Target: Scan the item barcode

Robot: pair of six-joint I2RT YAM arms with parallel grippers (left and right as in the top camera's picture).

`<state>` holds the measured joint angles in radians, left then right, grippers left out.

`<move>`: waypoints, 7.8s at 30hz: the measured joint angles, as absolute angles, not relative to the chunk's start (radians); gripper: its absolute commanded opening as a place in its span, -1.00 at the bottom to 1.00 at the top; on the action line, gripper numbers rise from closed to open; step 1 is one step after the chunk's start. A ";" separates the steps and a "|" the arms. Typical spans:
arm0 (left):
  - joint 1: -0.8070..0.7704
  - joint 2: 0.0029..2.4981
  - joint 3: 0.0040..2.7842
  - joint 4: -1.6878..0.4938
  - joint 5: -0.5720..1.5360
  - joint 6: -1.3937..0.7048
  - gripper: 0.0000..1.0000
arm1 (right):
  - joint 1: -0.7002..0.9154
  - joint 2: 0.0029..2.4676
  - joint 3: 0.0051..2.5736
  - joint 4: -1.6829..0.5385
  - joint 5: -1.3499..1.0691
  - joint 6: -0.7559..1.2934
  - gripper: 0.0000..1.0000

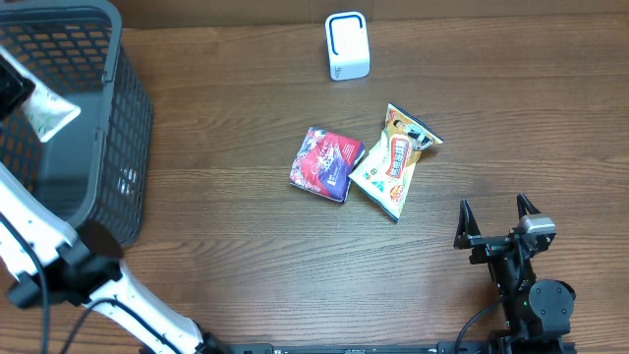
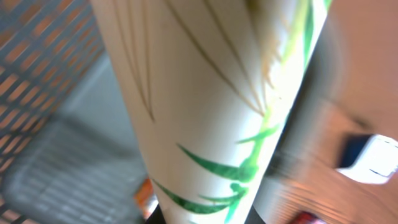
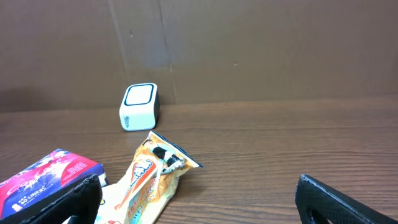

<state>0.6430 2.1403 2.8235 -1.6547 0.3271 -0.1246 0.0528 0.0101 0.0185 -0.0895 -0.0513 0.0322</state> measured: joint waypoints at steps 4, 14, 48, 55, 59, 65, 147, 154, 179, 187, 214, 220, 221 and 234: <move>0.531 2.010 2.840 -1.669 0.366 -0.125 -0.92 | 0.053 0.010 0.019 -0.089 -0.052 0.033 1.00; 0.013 1.902 2.762 -1.694 0.371 -0.128 -0.91 | 0.053 0.010 0.019 -0.089 -0.051 0.033 1.00; -0.590 2.329 2.232 -1.436 0.245 -0.316 -0.92 | 0.053 0.010 0.019 -0.089 -0.051 0.033 1.00; -0.616 2.362 2.156 -1.378 0.196 -0.366 -0.30 | 0.053 0.010 0.019 -0.089 -0.051 0.033 1.00; -0.615 2.362 2.145 -1.398 0.186 -0.367 -0.09 | 0.053 0.010 0.019 -0.089 -0.051 0.033 1.00; -0.607 2.371 2.281 -1.531 0.202 -0.337 -0.02 | 0.053 0.010 0.019 -0.089 -0.052 0.033 1.00; 0.667 2.278 2.188 -1.619 0.194 0.002 0.39 | 0.053 0.010 0.019 -0.089 -0.051 0.033 1.00; 0.664 2.279 2.048 -1.560 0.207 0.004 0.35 | 0.053 0.010 0.019 -0.090 -0.051 0.033 1.00; 0.662 2.279 2.007 -1.502 0.009 -0.265 0.27 | 0.053 0.010 0.019 -0.089 -0.052 0.033 1.00; 0.662 2.279 2.001 -1.462 0.007 -0.408 0.30 | 0.053 0.010 0.019 -0.089 -0.051 0.032 1.00; 0.664 2.296 2.426 -1.611 0.119 -0.416 -0.92 | 0.053 0.010 0.019 -0.090 -0.051 0.032 1.00; 0.661 2.282 2.785 -1.665 0.292 -0.416 -0.92 | 0.053 0.010 0.019 -0.089 -0.051 0.033 1.00; 0.656 2.265 2.854 -1.670 0.327 -0.416 -0.92 | 0.053 0.010 0.019 -0.089 -0.052 0.032 1.00; 0.249 2.052 2.992 -1.684 0.345 -0.359 -0.81 | 0.053 0.010 0.019 -0.089 -0.051 0.033 1.00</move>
<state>0.2493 2.0521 2.9921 -1.6840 0.3454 -0.3588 0.0532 0.0101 0.0185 -0.0895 -0.0513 0.0326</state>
